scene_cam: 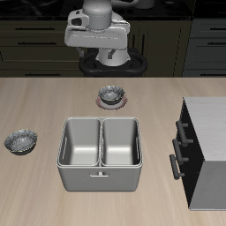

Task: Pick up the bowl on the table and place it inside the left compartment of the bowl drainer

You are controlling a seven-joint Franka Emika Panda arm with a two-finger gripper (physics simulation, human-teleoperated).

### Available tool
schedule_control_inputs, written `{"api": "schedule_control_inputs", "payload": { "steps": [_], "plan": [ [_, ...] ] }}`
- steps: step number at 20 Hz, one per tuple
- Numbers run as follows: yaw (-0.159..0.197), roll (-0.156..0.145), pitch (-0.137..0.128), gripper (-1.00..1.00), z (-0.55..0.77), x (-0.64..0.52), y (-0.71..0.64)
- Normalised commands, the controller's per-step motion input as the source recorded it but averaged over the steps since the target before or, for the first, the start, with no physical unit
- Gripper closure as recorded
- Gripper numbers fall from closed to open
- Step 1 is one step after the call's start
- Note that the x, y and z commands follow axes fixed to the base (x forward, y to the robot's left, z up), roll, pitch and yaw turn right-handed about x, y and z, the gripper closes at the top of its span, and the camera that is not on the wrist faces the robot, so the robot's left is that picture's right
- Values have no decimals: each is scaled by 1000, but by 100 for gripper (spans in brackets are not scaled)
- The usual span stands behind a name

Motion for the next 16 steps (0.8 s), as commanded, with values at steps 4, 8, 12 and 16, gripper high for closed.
{"api": "schedule_control_inputs", "payload": {
  "steps": [4,8,12,16],
  "plan": [
    [-1,-36,18,-100,-60,241,-272],
    [6,-31,0,-100,-8,223,-284],
    [7,-33,-1,-100,-30,177,-232],
    [-9,13,2,-100,-12,112,-140]
  ]
}}
